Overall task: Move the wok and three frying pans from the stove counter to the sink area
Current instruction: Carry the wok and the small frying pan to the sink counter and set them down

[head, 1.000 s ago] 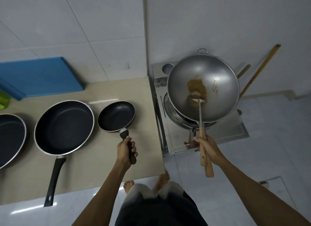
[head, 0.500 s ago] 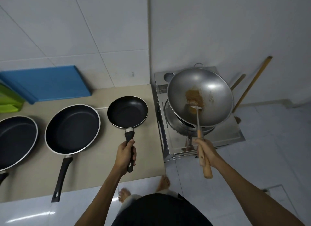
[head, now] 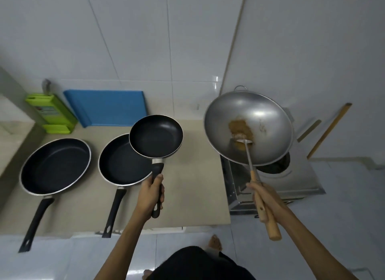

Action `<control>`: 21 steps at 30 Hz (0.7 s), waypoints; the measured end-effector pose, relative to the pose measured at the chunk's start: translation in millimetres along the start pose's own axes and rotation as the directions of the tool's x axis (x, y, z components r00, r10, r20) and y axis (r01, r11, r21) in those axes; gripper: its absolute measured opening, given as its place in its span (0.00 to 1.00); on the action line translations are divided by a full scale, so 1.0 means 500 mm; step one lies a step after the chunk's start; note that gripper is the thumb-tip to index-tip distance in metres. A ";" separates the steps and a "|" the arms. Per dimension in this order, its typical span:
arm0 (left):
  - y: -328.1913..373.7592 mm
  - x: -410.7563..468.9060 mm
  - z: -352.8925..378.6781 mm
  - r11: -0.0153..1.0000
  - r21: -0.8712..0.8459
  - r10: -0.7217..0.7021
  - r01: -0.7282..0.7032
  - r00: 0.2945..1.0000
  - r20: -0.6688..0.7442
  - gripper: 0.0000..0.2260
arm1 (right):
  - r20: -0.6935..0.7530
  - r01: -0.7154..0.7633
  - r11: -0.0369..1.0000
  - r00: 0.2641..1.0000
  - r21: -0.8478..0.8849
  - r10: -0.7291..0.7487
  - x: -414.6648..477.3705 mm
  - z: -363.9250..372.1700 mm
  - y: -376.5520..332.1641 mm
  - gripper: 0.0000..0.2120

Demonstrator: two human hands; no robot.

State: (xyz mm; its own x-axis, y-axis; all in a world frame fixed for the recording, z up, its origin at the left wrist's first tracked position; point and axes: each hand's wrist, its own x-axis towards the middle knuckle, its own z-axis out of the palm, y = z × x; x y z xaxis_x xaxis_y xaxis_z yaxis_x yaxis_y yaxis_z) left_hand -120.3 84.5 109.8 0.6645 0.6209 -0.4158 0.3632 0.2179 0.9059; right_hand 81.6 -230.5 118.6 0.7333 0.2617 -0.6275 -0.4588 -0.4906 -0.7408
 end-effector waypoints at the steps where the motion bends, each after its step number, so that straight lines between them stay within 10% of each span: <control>1: 0.000 -0.009 -0.036 1.000 0.007 0.013 -0.013 1.000 -0.018 0.15 | 0.010 0.011 1.000 1.000 -0.015 -0.011 -0.014 0.026 -0.011 0.12; 21: -0.050 -0.207 -0.664 0.997 -0.073 -0.054 0.025 0.907 -0.418 0.14 | 0.317 0.208 0.927 0.943 -0.313 -0.104 -0.157 0.605 -0.172 0.13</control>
State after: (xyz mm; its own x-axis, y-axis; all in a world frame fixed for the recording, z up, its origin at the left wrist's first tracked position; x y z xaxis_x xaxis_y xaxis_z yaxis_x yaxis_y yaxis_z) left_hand -415.3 264.8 157.1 0.3101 0.8661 -0.3919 0.3310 0.2881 0.8986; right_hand -88.3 42.7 158.9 0.5802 0.5612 -0.5903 -0.1159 -0.6605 -0.7418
